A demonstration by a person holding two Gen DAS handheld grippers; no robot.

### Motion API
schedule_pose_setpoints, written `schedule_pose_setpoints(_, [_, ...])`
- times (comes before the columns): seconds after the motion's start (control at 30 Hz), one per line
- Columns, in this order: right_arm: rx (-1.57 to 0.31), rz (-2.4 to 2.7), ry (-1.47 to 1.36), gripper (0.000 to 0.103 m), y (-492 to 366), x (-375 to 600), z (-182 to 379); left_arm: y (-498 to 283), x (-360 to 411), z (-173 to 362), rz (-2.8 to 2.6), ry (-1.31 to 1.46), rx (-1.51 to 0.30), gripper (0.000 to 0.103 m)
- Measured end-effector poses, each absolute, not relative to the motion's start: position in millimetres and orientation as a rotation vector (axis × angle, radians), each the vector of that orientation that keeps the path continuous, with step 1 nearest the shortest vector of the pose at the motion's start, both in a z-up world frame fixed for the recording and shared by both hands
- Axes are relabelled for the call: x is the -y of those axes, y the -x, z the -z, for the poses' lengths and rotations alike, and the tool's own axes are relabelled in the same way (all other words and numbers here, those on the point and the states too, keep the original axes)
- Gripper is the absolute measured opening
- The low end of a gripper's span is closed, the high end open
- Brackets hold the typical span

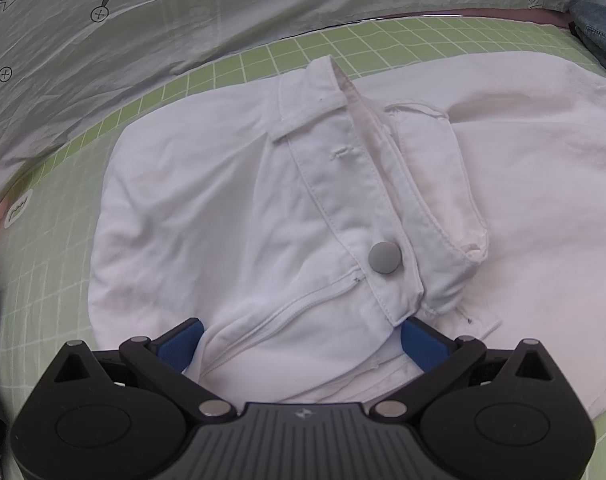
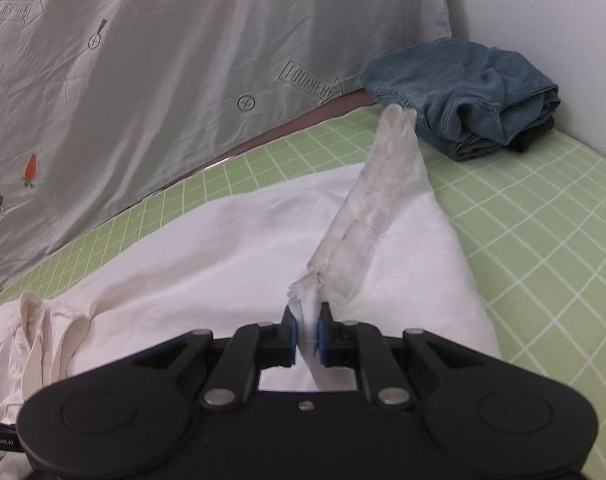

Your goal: Fold clothes

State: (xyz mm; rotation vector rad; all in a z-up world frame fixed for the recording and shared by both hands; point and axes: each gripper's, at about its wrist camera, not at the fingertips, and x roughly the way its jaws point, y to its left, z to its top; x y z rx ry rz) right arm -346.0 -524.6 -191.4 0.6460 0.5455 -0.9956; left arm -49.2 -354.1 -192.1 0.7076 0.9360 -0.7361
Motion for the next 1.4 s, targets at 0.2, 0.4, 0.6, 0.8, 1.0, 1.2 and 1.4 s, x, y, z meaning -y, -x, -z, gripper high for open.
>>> schedule_pose_setpoints(0.2, [-0.589, 1.018, -0.75, 0.014, 350.6, 518.0, 204.3, 51.4, 352.3, 192.6, 0.739, -0.702, -0.923, 0.103])
schedule_pose_setpoints(0.4, [-0.592, 1.076, -0.67, 0.039, 349.0, 515.6, 188.7, 49.8, 351.4, 193.5, 0.743, -0.699, -0.924, 0.103])
schedule_pose_setpoints(0.6, [-0.635, 1.124, -0.548, 0.055, 323.6, 544.5, 185.6, 48.4, 351.8, 193.6, 0.743, -0.699, -0.929, 0.103])
schedule_pose_setpoints(0.8, [-0.753, 1.201, -0.473, 0.055, 285.4, 588.2, 201.9, 48.3, 353.2, 194.2, 0.739, -0.698, -0.935, 0.103])
schedule_pose_setpoints(1.0, [-0.913, 1.212, -0.376, 0.061, 263.3, 609.2, 220.2, 47.3, 354.4, 195.1, 0.738, -0.696, -0.944, 0.103])
schedule_pose_setpoints(1.2, [-0.846, 1.175, -0.467, 0.036, 284.1, 617.6, 221.6, 47.1, 353.7, 197.7, 0.743, -0.691, -0.946, 0.103])
schedule_pose_setpoints(1.4, [-0.66, 1.177, -0.636, 0.028, 321.1, 618.8, 207.2, 46.3, 353.1, 202.2, 0.753, -0.679, -0.956, 0.103])
